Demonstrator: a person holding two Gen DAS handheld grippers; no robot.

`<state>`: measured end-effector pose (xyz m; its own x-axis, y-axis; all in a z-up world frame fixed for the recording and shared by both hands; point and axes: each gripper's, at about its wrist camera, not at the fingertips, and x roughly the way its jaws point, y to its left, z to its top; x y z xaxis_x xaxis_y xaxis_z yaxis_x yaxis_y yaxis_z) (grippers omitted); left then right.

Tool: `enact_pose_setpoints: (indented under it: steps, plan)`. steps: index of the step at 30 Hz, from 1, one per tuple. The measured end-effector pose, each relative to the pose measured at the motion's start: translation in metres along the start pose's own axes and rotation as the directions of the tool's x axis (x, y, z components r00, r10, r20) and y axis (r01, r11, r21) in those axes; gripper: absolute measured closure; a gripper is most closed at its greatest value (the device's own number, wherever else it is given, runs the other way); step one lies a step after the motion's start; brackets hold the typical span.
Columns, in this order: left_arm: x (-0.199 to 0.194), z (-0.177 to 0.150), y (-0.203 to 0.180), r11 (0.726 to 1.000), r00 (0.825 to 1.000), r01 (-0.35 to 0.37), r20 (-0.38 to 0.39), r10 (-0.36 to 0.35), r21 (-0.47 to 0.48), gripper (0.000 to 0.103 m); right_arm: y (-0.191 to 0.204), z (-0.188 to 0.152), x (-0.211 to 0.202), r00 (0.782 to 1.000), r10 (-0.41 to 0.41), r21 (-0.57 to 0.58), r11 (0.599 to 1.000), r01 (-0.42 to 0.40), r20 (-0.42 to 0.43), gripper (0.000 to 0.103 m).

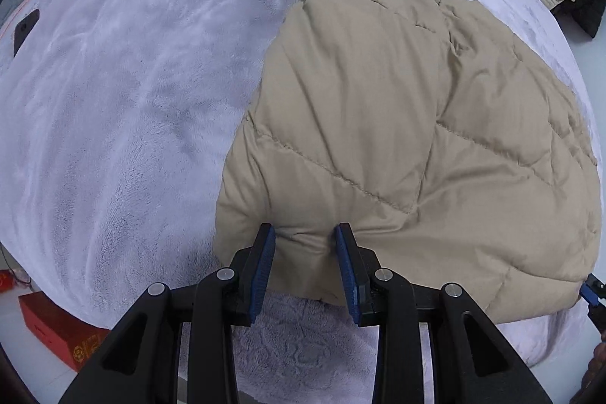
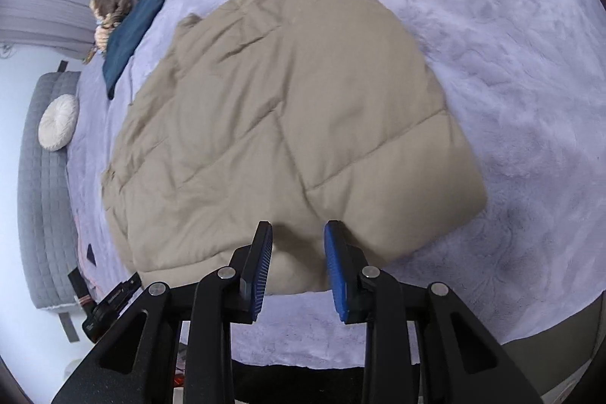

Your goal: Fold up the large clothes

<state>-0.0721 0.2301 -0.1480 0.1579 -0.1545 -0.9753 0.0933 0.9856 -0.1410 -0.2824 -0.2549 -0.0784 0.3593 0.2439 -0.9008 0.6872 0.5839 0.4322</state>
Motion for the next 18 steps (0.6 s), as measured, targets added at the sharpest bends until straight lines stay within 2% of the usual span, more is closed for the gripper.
enact_pose_setpoints:
  steps: [3, 6, 9, 10, 11, 12, 14, 18]
  plan:
    - [-0.013, -0.002, -0.007, 0.999, 0.999, -0.043, 0.001, 0.043, 0.022, 0.068, -0.013, -0.002, -0.004, 1.000, 0.001, 0.042, 0.999, 0.000, -0.015, 0.071]
    - [-0.032, -0.006, -0.017, 1.000, 1.000, -0.017, 0.023, 0.016, 0.024, 0.068, -0.007, -0.004, -0.015, 1.000, 0.003, 0.010, 1.000, -0.003, -0.012, 0.071]
    - [-0.048, -0.008, -0.032, 0.999, 0.999, -0.011, 0.048, 0.009, 0.041, 0.067, 0.003, -0.006, -0.027, 1.000, 0.024, -0.022, 0.999, -0.024, -0.010, 0.063]
    - [-0.054, -0.008, -0.037, 0.999, 0.998, -0.008, 0.057, 0.005, 0.048, 0.063, 0.008, -0.006, -0.030, 0.999, 0.032, -0.038, 0.999, -0.032, -0.006, 0.059]
    - [-0.059, -0.009, -0.042, 0.999, 0.998, -0.004, 0.063, 0.001, 0.053, 0.029, 0.012, -0.007, -0.032, 0.999, 0.036, -0.052, 0.998, -0.036, -0.004, 0.055]
    - [-0.066, -0.008, -0.049, 0.999, 0.997, -0.006, 0.079, 0.002, 0.052, 0.002, 0.018, -0.007, -0.034, 0.999, 0.039, -0.068, 0.997, -0.039, -0.003, 0.053]
    - [-0.080, -0.010, -0.058, 0.998, 0.991, -0.010, 0.131, 0.002, 0.060, 0.001, 0.027, -0.007, -0.038, 0.999, 0.046, -0.101, 0.994, -0.046, -0.002, 0.047]
    - [-0.091, -0.013, -0.073, 0.997, 0.992, -0.016, 0.128, 0.007, 0.072, 0.001, 0.040, -0.010, -0.041, 0.999, 0.046, -0.138, 0.989, -0.046, -0.002, 0.040]
